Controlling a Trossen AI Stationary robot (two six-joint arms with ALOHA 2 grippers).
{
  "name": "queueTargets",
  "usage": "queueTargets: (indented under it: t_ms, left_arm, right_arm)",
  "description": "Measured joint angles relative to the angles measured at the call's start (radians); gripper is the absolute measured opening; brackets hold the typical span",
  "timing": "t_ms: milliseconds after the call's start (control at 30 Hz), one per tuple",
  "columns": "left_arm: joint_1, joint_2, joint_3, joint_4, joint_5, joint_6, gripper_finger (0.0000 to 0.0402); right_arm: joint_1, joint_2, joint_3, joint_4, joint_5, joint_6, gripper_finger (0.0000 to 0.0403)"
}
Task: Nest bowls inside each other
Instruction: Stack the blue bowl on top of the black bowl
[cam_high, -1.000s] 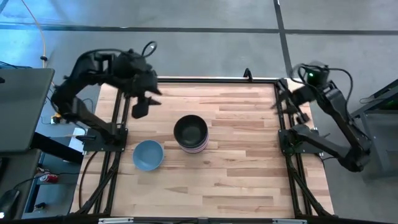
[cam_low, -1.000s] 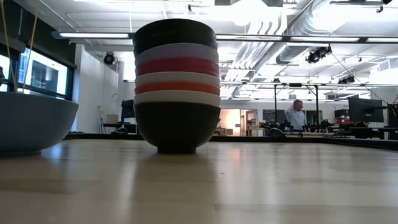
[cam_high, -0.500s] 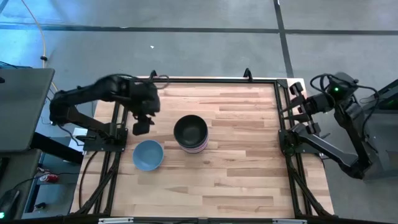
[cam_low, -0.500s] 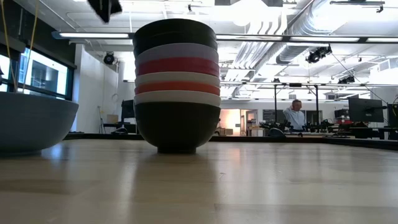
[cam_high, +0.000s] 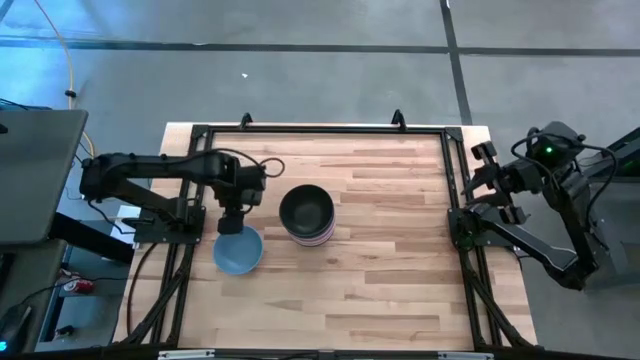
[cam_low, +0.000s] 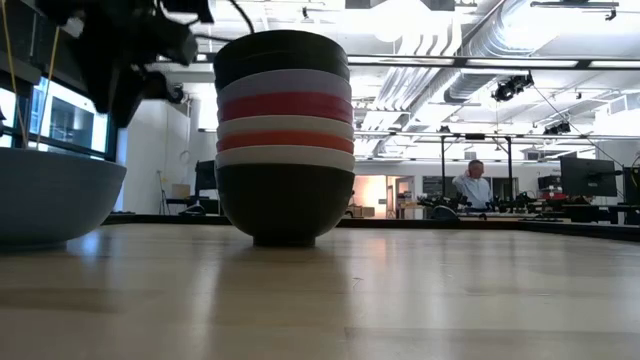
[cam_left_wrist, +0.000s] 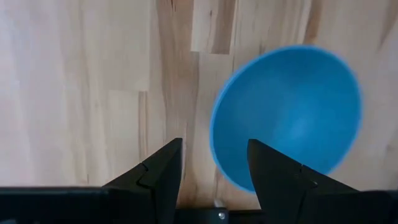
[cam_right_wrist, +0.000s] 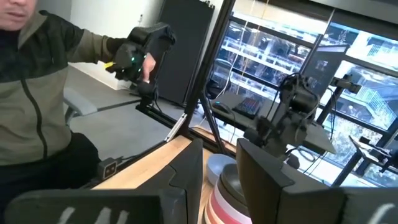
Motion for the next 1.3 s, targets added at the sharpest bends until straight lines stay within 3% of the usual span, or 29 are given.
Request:
queueTargets:
  t_ms: [333,500,1300]
  left_arm:
    - [-0.031,0.000,-0.161,0.179,-0.018,0.011,0.0170]
    - [-0.037,0.000,-0.188,0.198,-0.044,0.011,0.0170]
    - [-0.037,0.000,-0.239,0.274,-0.001,-0.008,0.0170]
  right_arm:
    - [0.000,-0.003,-0.001,-0.081,0.030,-0.101,0.0091]
    - [0.000,-0.003,-0.001,-0.174,0.094,-0.163,0.0091]
    - [0.000,-0.003,-0.001,-0.241,0.095,-0.169,0.0091]
